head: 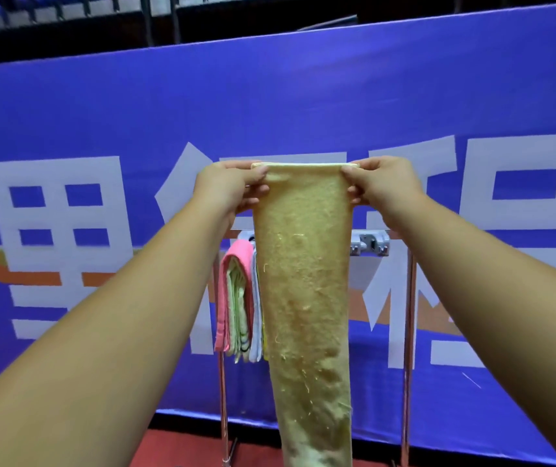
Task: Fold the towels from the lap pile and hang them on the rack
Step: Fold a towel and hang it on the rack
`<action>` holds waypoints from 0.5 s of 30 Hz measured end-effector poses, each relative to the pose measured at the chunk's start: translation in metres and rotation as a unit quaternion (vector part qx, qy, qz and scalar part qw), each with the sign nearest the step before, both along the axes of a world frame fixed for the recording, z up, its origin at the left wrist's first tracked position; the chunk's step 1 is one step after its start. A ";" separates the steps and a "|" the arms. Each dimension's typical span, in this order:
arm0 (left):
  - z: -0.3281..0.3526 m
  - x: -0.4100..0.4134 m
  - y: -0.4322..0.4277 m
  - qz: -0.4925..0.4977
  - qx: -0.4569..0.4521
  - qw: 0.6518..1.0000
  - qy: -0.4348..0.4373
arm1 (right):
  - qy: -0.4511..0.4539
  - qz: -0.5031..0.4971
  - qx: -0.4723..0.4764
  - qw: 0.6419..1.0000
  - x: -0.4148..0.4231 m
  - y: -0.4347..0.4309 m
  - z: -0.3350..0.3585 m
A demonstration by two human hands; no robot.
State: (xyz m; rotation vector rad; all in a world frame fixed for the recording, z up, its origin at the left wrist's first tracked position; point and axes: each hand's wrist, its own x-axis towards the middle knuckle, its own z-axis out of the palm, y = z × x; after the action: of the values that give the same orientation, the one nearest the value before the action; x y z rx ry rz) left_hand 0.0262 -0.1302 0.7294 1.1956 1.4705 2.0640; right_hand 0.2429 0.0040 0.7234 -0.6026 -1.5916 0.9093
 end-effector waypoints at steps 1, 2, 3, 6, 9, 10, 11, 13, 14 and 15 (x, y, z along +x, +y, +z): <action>0.002 -0.001 -0.002 0.009 -0.001 1.000 0.008 | -0.014 -0.015 0.010 1.000 0.001 -0.002 0.003; 0.004 -0.004 -0.001 0.023 -0.002 1.000 0.017 | -0.028 -0.027 0.018 0.999 0.002 -0.001 0.005; 0.005 -0.005 0.000 0.034 -0.005 0.999 0.025 | -0.054 -0.042 0.022 0.997 0.003 -0.001 0.006; -0.003 -0.010 0.007 0.073 -0.057 0.995 0.039 | -0.212 -0.092 -0.009 0.973 0.001 -0.005 0.001; -0.019 -0.011 0.012 0.067 -0.109 0.992 -0.010 | -0.207 -0.039 -0.094 0.973 -0.006 -0.007 -0.003; -0.022 -0.012 0.013 0.059 -0.105 0.993 -0.022 | -0.179 -0.014 -0.115 0.977 -0.008 -0.007 -0.004; -0.025 -0.013 0.014 0.056 -0.100 0.993 -0.027 | -0.151 0.012 -0.130 0.980 -0.010 -0.008 -0.004; -0.027 -0.015 0.013 0.050 -0.092 0.994 -0.033 | -0.120 0.042 -0.142 0.982 -0.012 -0.009 -0.006; -0.028 -0.015 0.012 0.046 -0.089 0.994 -0.034 | -0.117 0.046 -0.142 0.982 -0.012 -0.011 -0.007; -0.029 -0.015 0.011 0.043 -0.086 0.995 -0.034 | -0.115 0.046 -0.143 0.982 -0.013 -0.012 -0.010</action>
State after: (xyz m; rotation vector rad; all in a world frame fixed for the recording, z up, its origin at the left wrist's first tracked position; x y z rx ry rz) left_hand 0.0110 -0.1194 0.7008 1.0028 1.6573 1.9639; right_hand 0.2298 -0.0080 0.7138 -0.8679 -1.7174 1.1844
